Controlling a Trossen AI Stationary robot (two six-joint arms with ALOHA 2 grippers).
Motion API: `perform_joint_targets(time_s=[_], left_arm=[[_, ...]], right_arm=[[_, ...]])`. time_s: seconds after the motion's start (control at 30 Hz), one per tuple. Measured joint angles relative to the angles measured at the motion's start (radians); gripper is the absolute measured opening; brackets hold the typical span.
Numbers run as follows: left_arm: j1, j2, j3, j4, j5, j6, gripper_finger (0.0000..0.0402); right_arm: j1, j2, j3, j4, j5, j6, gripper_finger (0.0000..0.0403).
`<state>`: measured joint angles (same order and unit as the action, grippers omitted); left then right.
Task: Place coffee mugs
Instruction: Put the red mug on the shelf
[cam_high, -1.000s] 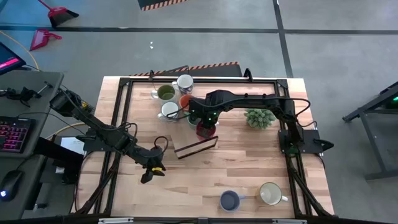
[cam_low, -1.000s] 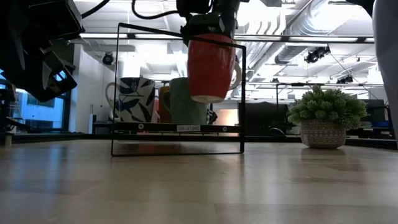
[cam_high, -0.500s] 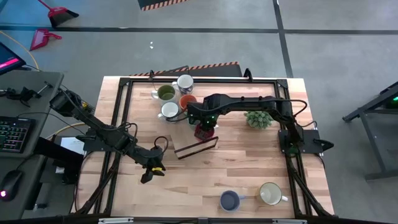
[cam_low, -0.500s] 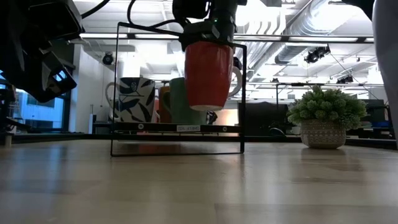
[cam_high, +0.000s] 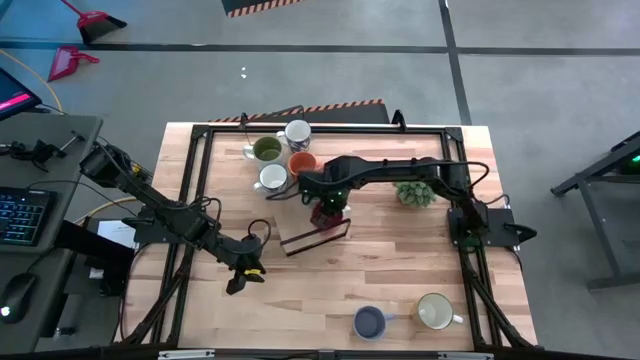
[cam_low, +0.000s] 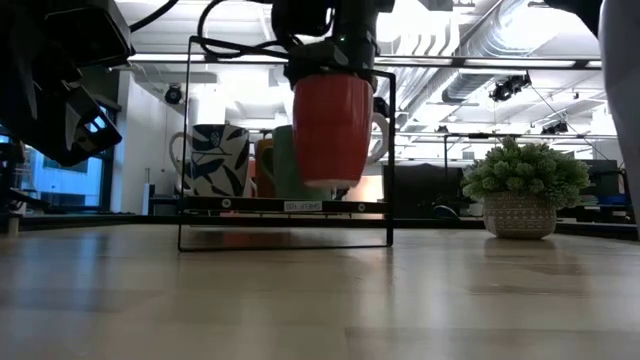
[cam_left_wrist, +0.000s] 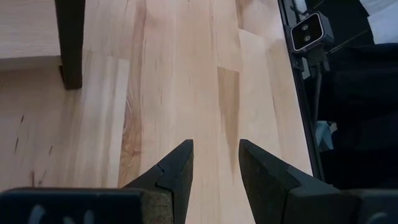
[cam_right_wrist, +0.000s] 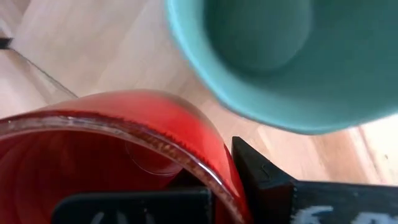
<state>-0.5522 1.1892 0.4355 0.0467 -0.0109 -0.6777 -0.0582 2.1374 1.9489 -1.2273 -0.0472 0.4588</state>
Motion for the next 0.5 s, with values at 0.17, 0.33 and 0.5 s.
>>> perform_joint_targets(time_s=[0.17,0.33,0.5], left_arm=[[0.000,0.000,0.000,0.002,0.000,-0.001,0.0117],[0.000,0.000,0.000,0.001,0.000,-0.001,0.0117],[0.000,0.000,0.000,0.001,0.000,-0.002,0.0117]], right_arm=[[0.013,0.017,0.005,0.008,-0.014,-0.003,0.0001],[0.017,0.013,0.003,0.028,0.043,-0.012,0.0001],[0.013,0.014,0.002,0.026,0.044,-0.006,0.0001]])
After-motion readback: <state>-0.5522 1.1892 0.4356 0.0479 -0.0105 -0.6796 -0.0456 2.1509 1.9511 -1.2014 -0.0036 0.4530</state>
